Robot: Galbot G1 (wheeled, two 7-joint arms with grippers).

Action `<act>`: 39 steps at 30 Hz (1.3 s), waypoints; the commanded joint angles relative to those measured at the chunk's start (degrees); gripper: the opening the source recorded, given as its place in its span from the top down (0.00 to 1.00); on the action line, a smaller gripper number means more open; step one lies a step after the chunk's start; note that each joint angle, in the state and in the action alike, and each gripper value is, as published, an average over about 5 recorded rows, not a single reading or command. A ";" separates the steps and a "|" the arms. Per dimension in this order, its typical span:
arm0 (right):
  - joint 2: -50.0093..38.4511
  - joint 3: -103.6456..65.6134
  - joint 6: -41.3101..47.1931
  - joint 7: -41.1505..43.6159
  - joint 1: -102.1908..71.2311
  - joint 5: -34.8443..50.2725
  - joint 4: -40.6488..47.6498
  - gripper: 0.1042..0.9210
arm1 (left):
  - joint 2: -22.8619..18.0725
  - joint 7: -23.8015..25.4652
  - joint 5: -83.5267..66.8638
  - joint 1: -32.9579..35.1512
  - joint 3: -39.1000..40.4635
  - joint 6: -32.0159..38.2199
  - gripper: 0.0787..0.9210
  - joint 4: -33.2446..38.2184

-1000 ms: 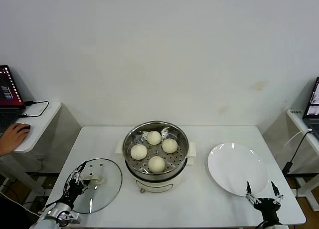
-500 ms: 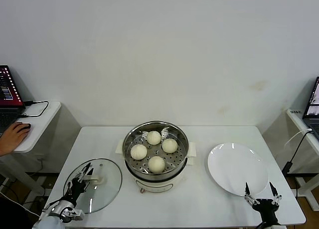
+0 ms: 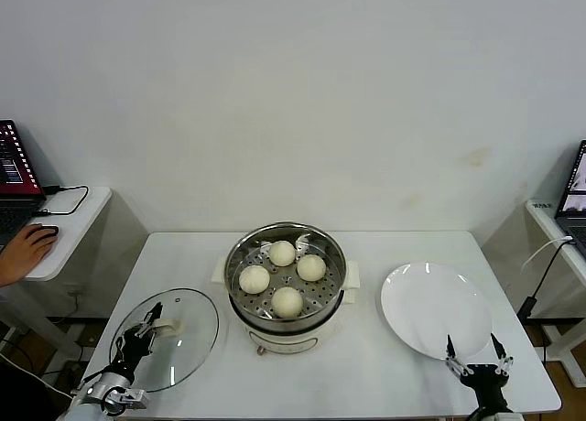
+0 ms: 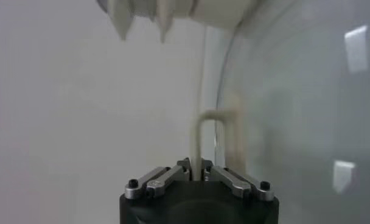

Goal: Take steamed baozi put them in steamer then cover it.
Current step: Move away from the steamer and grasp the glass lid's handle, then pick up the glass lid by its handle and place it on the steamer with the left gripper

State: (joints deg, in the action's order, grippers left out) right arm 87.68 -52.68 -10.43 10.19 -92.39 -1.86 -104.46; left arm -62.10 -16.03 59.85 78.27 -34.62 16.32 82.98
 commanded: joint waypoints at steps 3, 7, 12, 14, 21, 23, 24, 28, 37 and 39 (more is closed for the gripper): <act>-0.14 2.12 0.00 0.05 0.74 -0.52 0.25 0.12 | 3.84 4.96 -3.79 6.82 -5.69 -10.31 0.91 18.62; -0.24 2.67 -0.10 0.15 0.41 -0.67 -0.40 0.12 | 7.56 10.14 -4.23 7.69 -8.99 -11.43 0.91 24.12; -0.43 2.89 -0.14 0.30 -0.03 -0.70 -1.21 0.12 | 12.75 14.95 -5.35 7.21 -11.47 -11.95 0.91 28.19; -0.42 2.97 -0.09 0.34 -0.22 -0.73 -1.57 0.12 | 14.82 16.86 -6.41 6.40 -11.55 -12.96 0.91 29.53; 0.00 3.31 -0.25 0.41 -0.85 -1.31 -2.32 0.12 | 19.60 22.66 -9.89 2.71 -6.95 -19.55 0.91 33.34; 0.22 3.39 -0.40 0.39 -1.05 -1.59 -2.46 0.12 | 20.04 23.40 -11.87 2.12 -4.01 -22.09 0.91 34.83; 0.33 3.43 -0.46 0.38 -1.13 -1.73 -2.49 0.12 | 20.06 23.54 -12.59 1.80 -2.71 -23.08 0.91 35.61; 0.74 3.40 -0.32 0.29 -1.15 -1.97 -2.41 0.12 | 19.40 24.05 -13.17 -1.99 4.15 -26.85 0.91 38.24; 2.16 3.56 -0.94 -0.61 -0.81 -5.05 -1.52 0.12 | 13.39 26.23 -10.36 -16.70 23.14 -33.93 0.91 35.57; 2.43 3.53 -1.08 -0.83 -0.62 -5.94 -1.31 0.12 | 10.74 27.13 -8.86 -19.46 26.25 -35.05 0.91 34.35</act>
State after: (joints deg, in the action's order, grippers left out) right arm 89.25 -49.21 -11.17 9.81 -93.22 -5.01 -106.06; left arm -46.14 7.18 49.44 73.10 -28.04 -9.92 117.55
